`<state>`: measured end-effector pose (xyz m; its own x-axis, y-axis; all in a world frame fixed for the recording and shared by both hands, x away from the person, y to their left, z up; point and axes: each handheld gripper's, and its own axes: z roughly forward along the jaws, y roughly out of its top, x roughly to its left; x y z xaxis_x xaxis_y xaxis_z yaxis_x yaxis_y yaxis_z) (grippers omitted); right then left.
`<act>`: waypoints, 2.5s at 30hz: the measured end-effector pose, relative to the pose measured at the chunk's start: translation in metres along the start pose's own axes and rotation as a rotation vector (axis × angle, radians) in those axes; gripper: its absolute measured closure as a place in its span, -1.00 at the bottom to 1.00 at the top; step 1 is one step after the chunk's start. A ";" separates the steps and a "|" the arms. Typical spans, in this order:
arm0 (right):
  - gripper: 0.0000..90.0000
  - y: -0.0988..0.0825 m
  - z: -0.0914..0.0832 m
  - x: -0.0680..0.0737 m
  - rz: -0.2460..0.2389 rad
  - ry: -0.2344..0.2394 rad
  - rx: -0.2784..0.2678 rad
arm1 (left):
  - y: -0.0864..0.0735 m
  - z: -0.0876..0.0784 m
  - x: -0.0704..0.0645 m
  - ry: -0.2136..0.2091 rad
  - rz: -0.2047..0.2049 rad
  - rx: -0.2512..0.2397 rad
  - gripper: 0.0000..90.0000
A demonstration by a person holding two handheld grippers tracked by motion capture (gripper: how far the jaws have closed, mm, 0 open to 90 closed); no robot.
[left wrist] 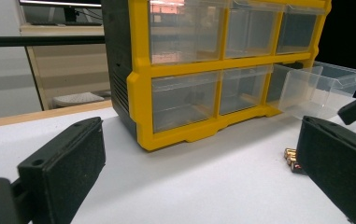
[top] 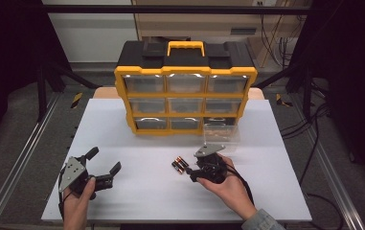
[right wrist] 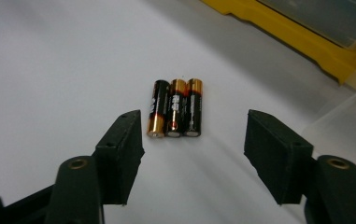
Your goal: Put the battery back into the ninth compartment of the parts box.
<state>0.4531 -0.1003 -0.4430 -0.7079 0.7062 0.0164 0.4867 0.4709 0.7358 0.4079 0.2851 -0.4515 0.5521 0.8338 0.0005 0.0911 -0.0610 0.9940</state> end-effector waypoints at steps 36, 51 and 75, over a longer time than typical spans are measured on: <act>0.55 0.023 0.027 0.004 -0.037 -0.034 -0.031 | -0.002 0.005 -0.002 -0.012 0.025 0.027 -0.96; 0.63 0.012 0.040 -0.003 0.018 -0.019 0.002 | -0.003 0.006 -0.002 -0.019 0.028 0.037 -0.96; 0.70 0.001 0.056 -0.008 0.037 -0.011 0.079 | -0.004 0.008 -0.002 -0.030 0.034 0.053 -0.96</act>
<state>0.4882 -0.0761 -0.4806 -0.6832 0.7294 0.0349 0.5517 0.4841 0.6792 0.4130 0.2792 -0.4561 0.5803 0.8138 0.0300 0.1151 -0.1184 0.9863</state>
